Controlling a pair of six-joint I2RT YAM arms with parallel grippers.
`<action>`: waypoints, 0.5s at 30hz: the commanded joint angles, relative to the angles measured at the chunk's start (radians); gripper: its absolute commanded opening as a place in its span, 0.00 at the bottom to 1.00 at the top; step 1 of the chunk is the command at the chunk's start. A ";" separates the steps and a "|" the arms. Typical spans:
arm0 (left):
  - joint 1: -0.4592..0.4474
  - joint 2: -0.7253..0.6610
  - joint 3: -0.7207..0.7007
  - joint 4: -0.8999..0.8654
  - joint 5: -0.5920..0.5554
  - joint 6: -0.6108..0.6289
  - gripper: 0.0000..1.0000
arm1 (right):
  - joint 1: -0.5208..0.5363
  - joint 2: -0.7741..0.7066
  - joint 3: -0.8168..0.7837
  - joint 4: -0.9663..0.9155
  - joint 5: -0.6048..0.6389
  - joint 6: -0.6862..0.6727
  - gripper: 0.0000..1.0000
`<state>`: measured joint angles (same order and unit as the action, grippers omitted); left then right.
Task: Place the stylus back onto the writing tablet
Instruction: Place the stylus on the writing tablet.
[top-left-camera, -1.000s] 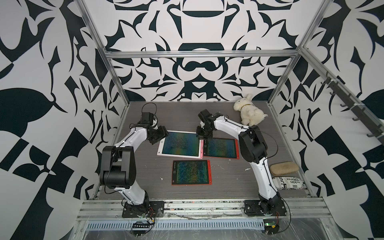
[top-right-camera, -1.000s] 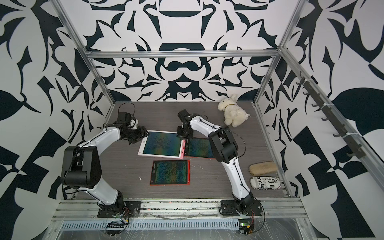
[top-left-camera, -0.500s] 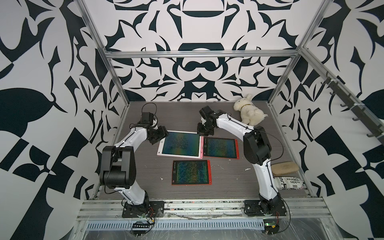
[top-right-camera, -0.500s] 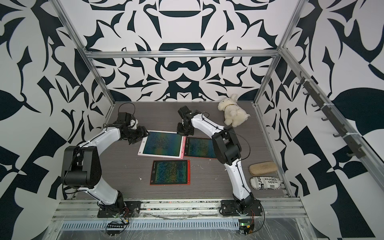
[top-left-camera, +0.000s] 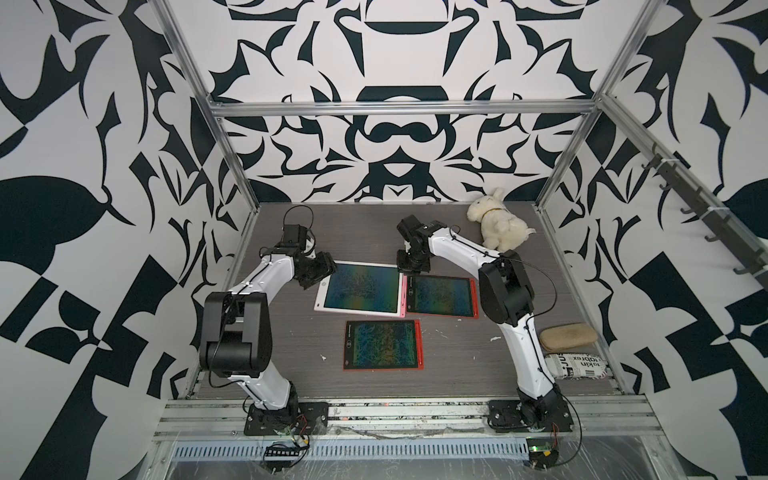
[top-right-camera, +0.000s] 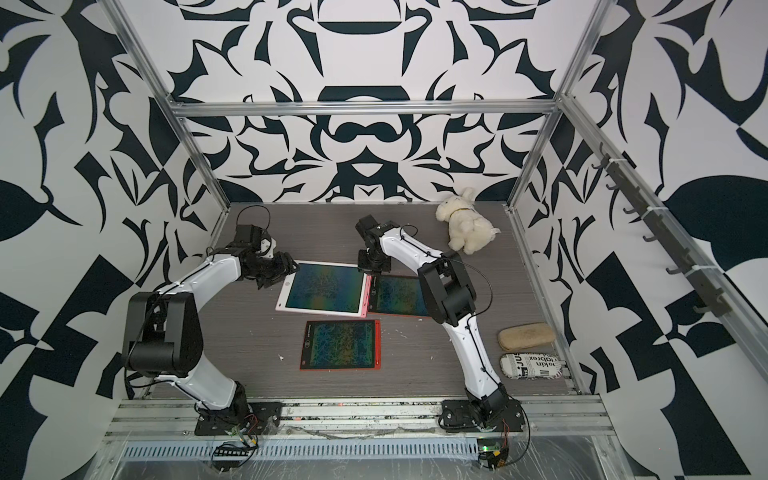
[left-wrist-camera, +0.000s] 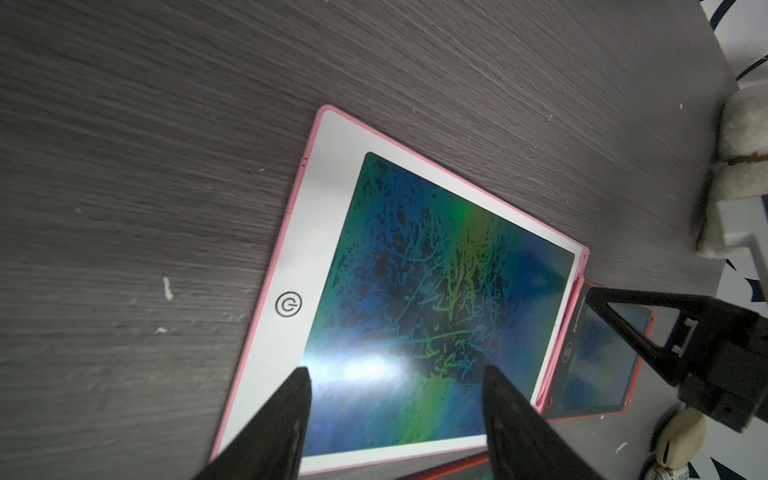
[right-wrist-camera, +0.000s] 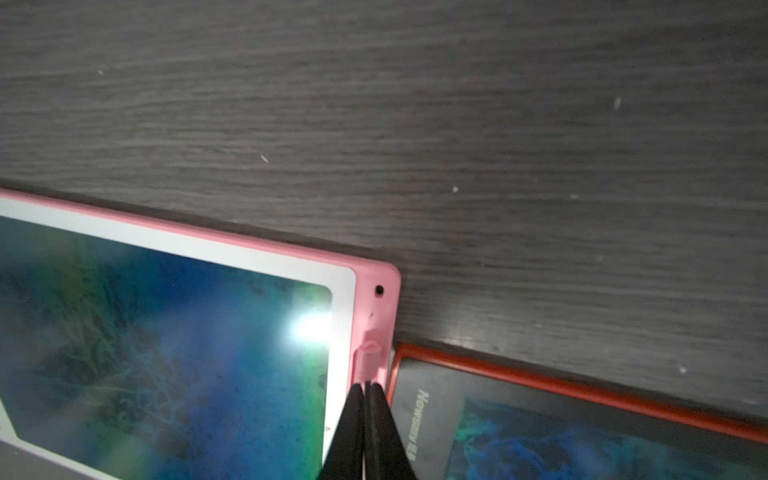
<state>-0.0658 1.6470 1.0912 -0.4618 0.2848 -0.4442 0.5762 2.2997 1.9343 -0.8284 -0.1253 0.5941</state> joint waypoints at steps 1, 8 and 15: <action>0.003 0.016 0.019 -0.028 0.007 0.007 0.67 | -0.011 0.007 0.069 -0.031 0.026 -0.035 0.10; 0.003 0.014 0.019 -0.031 0.008 0.009 0.67 | -0.029 0.062 0.149 -0.071 0.025 -0.055 0.10; 0.003 0.017 0.021 -0.033 0.012 0.010 0.68 | -0.037 0.085 0.169 -0.088 0.022 -0.069 0.10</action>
<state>-0.0658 1.6470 1.0912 -0.4690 0.2852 -0.4442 0.5423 2.3993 2.0647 -0.8761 -0.1158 0.5442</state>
